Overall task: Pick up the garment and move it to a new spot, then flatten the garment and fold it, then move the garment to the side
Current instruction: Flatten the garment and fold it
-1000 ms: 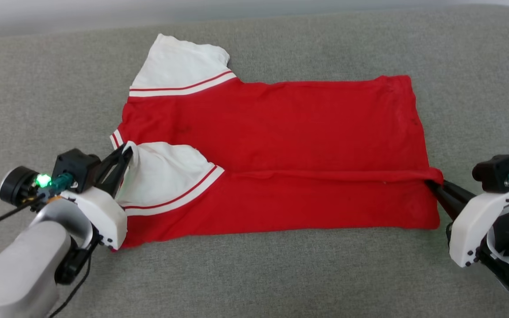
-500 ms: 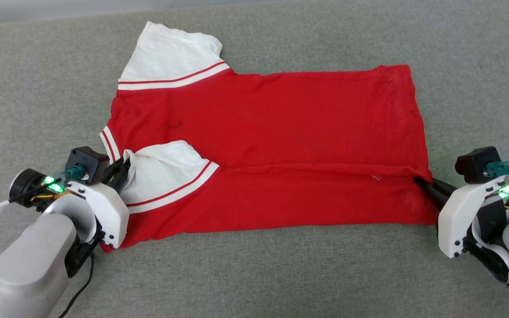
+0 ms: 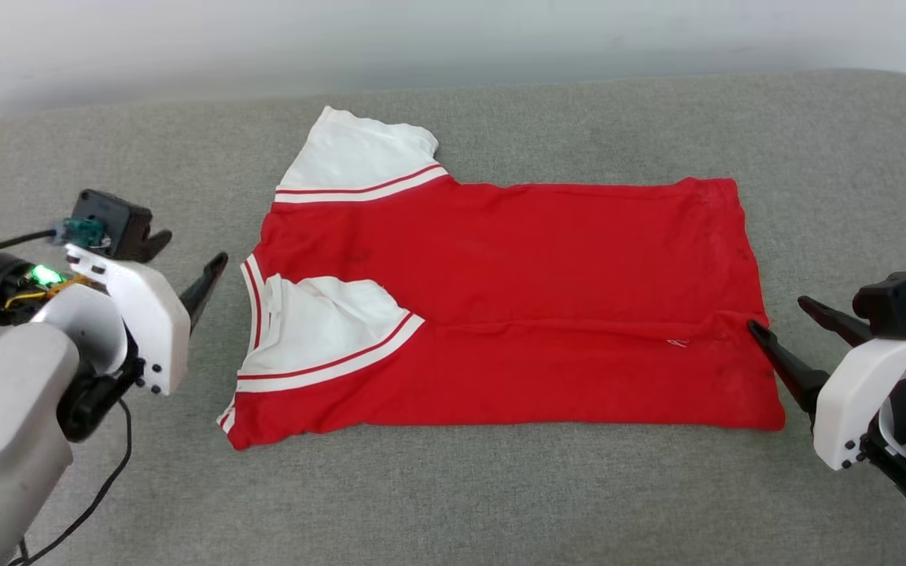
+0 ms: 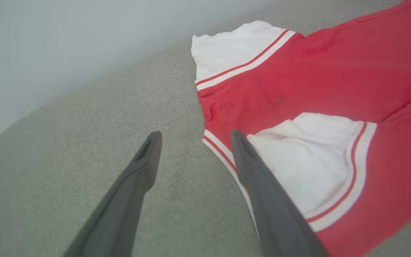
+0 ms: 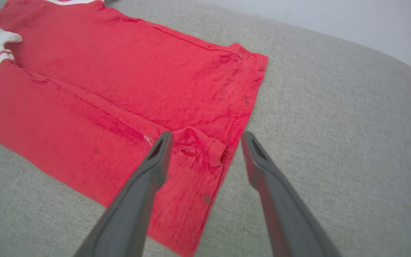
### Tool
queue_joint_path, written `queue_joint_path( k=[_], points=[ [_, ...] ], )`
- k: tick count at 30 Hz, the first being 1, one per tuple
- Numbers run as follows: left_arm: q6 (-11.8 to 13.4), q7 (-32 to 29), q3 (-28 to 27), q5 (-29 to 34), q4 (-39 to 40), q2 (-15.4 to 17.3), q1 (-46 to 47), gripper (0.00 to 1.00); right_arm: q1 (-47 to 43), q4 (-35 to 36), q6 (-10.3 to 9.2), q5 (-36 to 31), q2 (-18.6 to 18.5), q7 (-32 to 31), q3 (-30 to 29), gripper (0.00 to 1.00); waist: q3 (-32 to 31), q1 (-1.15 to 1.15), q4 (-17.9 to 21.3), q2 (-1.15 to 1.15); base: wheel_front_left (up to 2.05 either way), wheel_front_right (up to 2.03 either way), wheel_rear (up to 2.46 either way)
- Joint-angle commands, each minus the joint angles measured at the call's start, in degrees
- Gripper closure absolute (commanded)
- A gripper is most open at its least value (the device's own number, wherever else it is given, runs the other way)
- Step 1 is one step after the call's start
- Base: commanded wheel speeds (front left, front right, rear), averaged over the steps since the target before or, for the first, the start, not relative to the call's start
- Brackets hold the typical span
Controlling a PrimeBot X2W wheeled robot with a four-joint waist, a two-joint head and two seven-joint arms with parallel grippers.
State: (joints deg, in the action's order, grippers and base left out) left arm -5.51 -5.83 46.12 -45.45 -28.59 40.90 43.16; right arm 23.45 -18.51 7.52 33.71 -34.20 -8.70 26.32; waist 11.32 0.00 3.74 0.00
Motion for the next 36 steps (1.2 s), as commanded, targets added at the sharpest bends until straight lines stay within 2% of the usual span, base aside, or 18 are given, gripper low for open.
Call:
queue_joint_path(
  k=[1,9,16,23,28,30,36],
  points=[
    [-0.10,-1.54,0.46,-0.56,0.52,0.29,0.27,0.00,-0.46,0.37,-0.06,-0.26,0.00,-0.17,-0.23,0.00,-0.11,0.00,-0.03,0.00,0.00,0.00,0.00],
    [-1.44,-23.45,2.35,-11.65,7.01,3.38,0.92,0.00,-2.26,3.57,-0.06,-0.45,0.95,-3.66,-0.86,0.00,0.14,0.00,0.34,0.00,0.00,0.00,0.00],
    [-0.78,-38.40,4.74,-17.97,7.86,4.76,0.78,0.00,-1.73,5.07,-0.06,-0.79,1.45,-5.90,-0.43,0.00,1.37,0.00,1.68,0.00,0.00,0.00,0.00],
    [0.53,-46.42,8.59,-17.52,6.35,3.90,1.10,0.00,0.01,5.12,-0.06,-0.46,1.85,-7.22,0.65,0.00,2.71,0.00,2.85,0.00,0.00,0.00,0.00],
    [0.11,-47.18,11.03,-16.56,4.25,2.28,-0.50,0.00,1.38,4.54,-0.06,-0.20,2.19,-7.36,1.95,0.00,3.16,0.00,3.75,0.00,0.00,0.00,0.00],
    [-0.29,-46.84,11.65,-16.28,4.04,1.84,-0.83,1.00,1.88,4.38,-0.06,-0.02,2.00,-7.18,2.27,0.00,3.03,0.00,3.81,0.00,0.00,0.00,0.00],
    [-1.50,-45.79,12.95,-14.77,5.63,2.60,0.34,1.00,4.99,5.21,-0.06,-0.61,-1.35,-8.98,4.27,0.00,1.33,0.00,3.26,0.00,0.00,0.00,0.00]
  ],
)
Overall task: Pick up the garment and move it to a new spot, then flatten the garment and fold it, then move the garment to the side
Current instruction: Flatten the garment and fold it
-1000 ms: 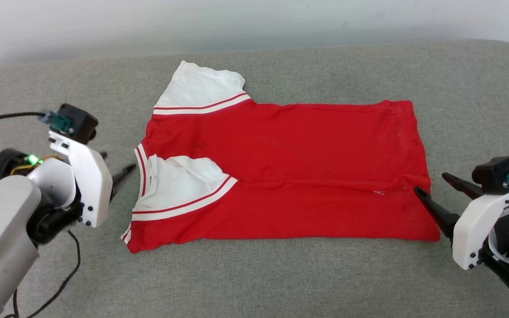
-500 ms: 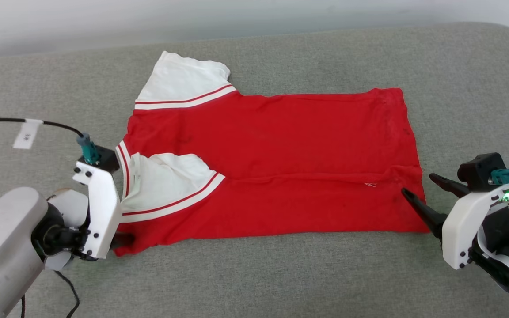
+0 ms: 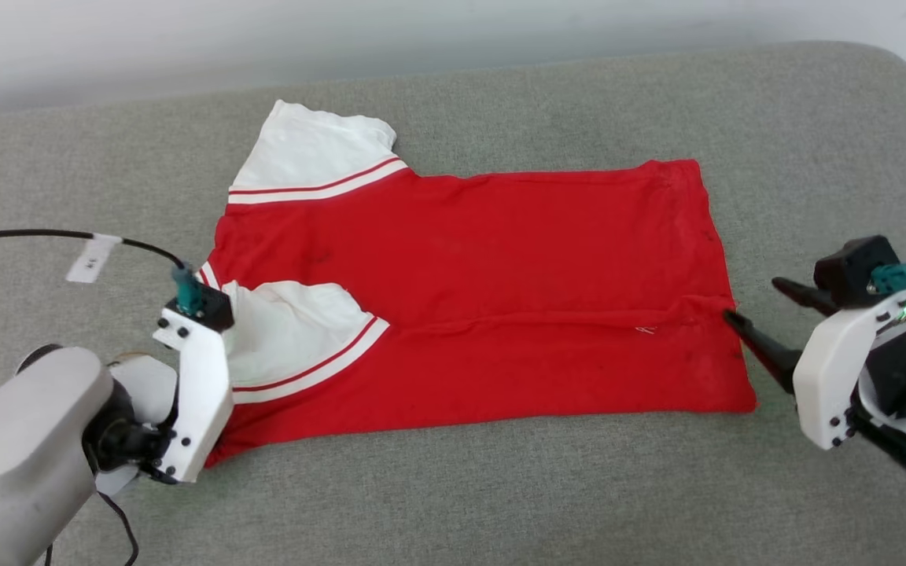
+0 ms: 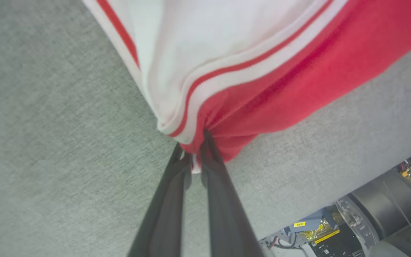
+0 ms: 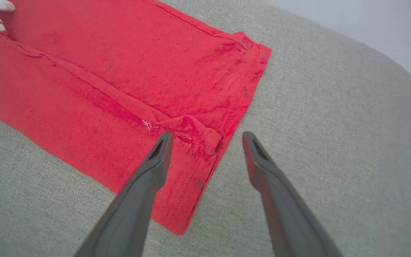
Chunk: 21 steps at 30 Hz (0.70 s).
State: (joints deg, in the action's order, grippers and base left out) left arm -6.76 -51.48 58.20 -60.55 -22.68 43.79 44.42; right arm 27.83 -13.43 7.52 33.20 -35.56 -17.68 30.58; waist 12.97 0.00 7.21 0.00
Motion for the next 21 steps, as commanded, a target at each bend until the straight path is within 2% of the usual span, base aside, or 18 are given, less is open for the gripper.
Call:
queue_joint_path(
  k=[1,6,13,17,21],
  points=[
    [-0.30,-0.25,1.44,0.96,0.26,0.12,-0.49,1.00,1.69,0.61,-0.06,-0.18,-0.90,-0.62,0.70,0.00,-0.63,0.00,-0.37,0.00,0.00,0.00,0.00],
    [-0.62,0.99,1.84,1.04,2.75,0.22,1.75,1.00,7.12,2.61,-0.06,1.04,-5.88,-6.30,5.03,0.00,-1.60,0.00,-1.39,0.00,0.00,0.00,0.00],
    [-0.65,2.95,3.15,1.34,5.80,0.19,3.74,1.00,12.75,3.78,-0.06,8.16,-12.04,-22.16,11.75,0.00,-1.16,0.00,-2.82,0.00,0.00,0.00,0.00],
    [-0.63,3.40,4.13,1.43,7.21,0.64,5.00,1.00,13.43,1.68,-0.06,14.11,-12.35,-30.40,12.92,0.00,0.04,0.00,-3.54,0.00,0.00,0.00,0.00],
    [-0.63,4.26,4.99,1.40,8.34,1.15,6.00,1.00,12.17,-1.94,-0.06,16.47,-9.76,-33.15,12.69,0.00,1.44,0.00,-4.24,0.00,0.00,0.00,0.00]
  ],
)
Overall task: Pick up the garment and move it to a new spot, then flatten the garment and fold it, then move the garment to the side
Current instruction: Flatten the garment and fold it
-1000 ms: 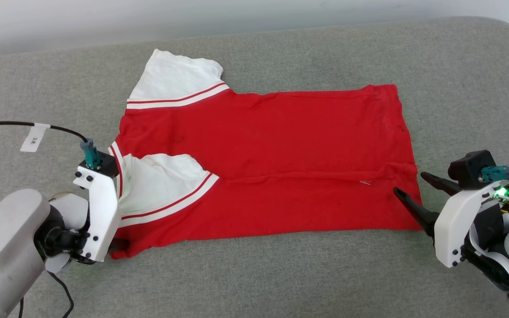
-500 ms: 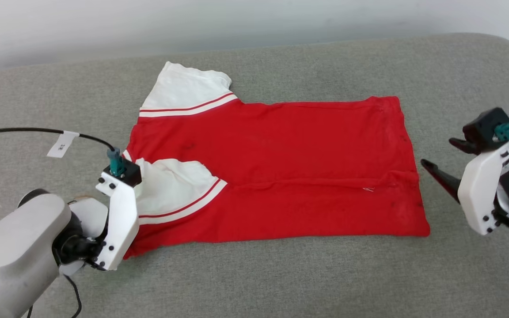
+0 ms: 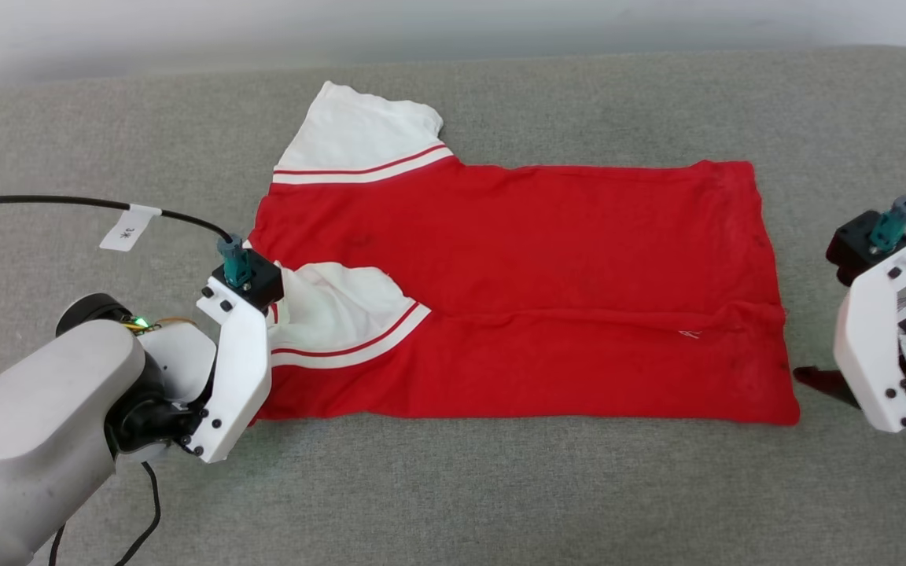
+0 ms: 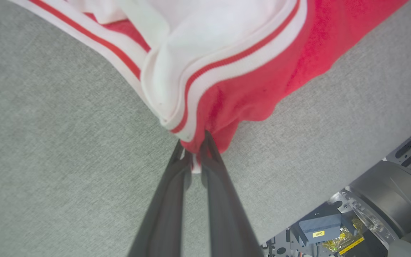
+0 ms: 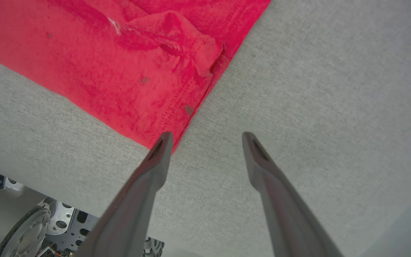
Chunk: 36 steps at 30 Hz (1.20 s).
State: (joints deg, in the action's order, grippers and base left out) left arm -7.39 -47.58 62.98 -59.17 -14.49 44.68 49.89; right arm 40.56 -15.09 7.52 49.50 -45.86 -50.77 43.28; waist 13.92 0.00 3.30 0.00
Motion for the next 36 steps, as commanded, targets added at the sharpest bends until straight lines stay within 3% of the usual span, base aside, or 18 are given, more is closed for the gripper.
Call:
queue_joint_path(
  k=[1,6,12,13,14,24,36],
  points=[
    [-0.01,0.44,0.49,0.16,0.42,0.33,0.89,1.00,-1.02,-1.57,-0.07,0.43,1.37,-0.05,-0.24,0.00,0.89,0.00,-0.54,0.00,0.00,0.00,0.00],
    [-0.01,1.15,1.65,0.12,1.17,0.78,1.84,1.00,-3.32,-7.76,-0.07,0.96,6.48,1.91,-0.84,0.00,2.42,0.00,-1.39,0.00,0.00,0.00,0.00],
    [-0.02,2.16,2.89,-0.69,0.86,1.04,1.90,1.00,-6.53,-12.90,-0.05,2.25,11.30,3.06,2.67,0.00,3.23,0.00,-1.64,0.00,0.00,0.00,0.00],
    [-0.02,2.35,3.03,-0.89,0.78,1.20,1.78,1.00,-6.20,-12.87,-0.04,2.59,11.56,3.75,2.83,0.60,3.20,0.00,-1.55,0.00,0.00,0.00,0.00],
    [-0.02,2.55,3.20,-1.10,0.56,1.37,1.49,1.00,-5.54,-12.57,-0.04,2.73,11.42,4.38,3.06,1.00,3.06,0.00,-1.40,0.00,0.00,0.00,0.00],
    [-0.02,5.77,3.73,-4.40,-0.28,3.23,-1.88,1.00,-1.62,-8.56,-0.05,5.50,6.13,9.14,4.12,1.00,-1.38,0.00,0.19,0.00,0.00,0.00,0.00],
    [0.25,7.11,5.46,-8.09,5.21,7.01,-8.24,1.00,-6.91,0.55,-0.06,9.82,-3.54,10.90,6.83,1.00,-5.02,0.00,0.46,0.00,0.00,0.00,0.00]
  ],
)
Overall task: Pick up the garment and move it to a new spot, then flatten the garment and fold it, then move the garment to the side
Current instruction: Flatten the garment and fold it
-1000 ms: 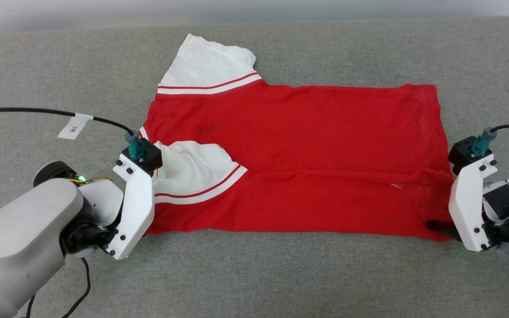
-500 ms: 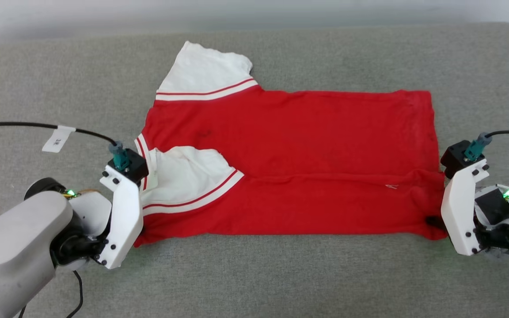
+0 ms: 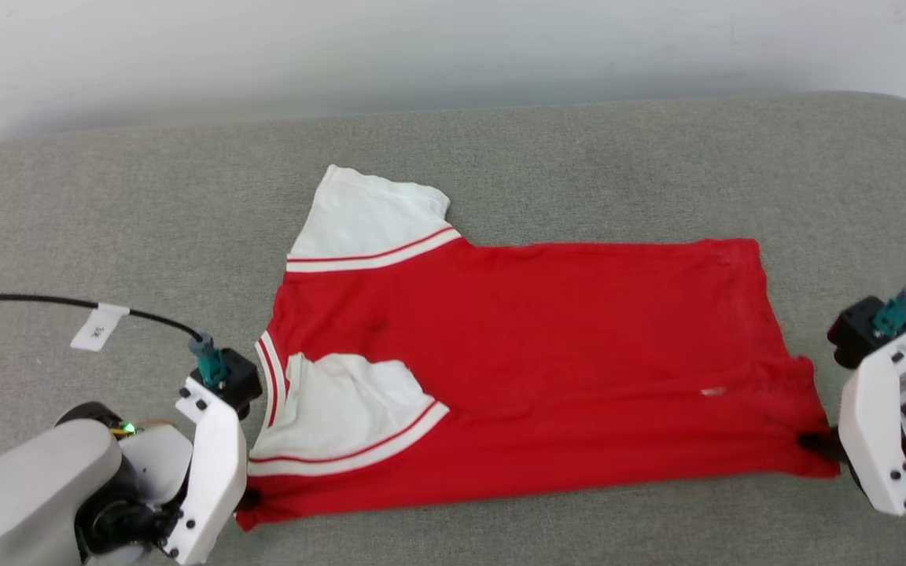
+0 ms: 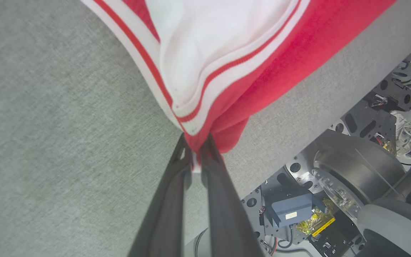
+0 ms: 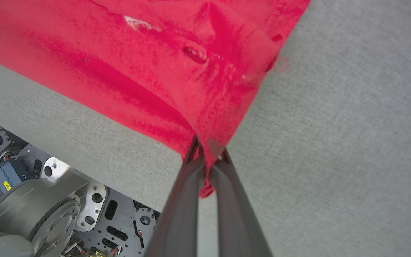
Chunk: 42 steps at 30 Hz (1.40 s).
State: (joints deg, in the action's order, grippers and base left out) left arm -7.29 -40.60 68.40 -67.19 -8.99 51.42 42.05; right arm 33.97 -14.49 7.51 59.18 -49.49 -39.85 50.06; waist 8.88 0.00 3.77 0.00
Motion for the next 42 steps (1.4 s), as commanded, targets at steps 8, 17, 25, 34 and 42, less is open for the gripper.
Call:
queue_joint_path(
  k=[8,17,25,34,42],
  points=[
    [1.46,1.34,0.83,-0.03,0.56,-0.15,-3.25,0.97,-5.27,-1.32,-0.06,-0.22,-0.44,1.62,0.53,0.76,0.68,0.00,-0.29,0.00,0.00,0.00,0.00],
    [2.99,8.24,-3.50,2.92,-1.25,0.40,1.09,0.00,-5.19,-1.23,-0.05,-4.14,0.94,13.27,-5.11,0.00,-1.72,0.00,-0.45,0.00,0.00,0.00,0.00],
    [5.31,14.80,-7.58,8.74,-4.82,0.30,8.25,0.00,-5.44,2.05,-0.05,-15.81,4.20,31.49,-17.82,0.00,-1.34,0.00,1.06,0.00,0.00,0.00,0.00],
    [5.86,17.09,-10.58,11.03,-11.72,-4.02,16.51,0.00,-13.83,11.81,-0.05,-35.72,19.53,43.59,-41.34,0.00,3.54,0.00,4.05,0.00,0.00,0.00,0.00],
    [5.32,15.22,-12.10,11.22,-18.04,-8.22,24.58,0.00,-24.04,26.28,-0.05,-46.91,34.47,47.28,-53.72,0.00,10.25,0.00,6.07,0.00,0.00,0.00,0.00]
  ],
)
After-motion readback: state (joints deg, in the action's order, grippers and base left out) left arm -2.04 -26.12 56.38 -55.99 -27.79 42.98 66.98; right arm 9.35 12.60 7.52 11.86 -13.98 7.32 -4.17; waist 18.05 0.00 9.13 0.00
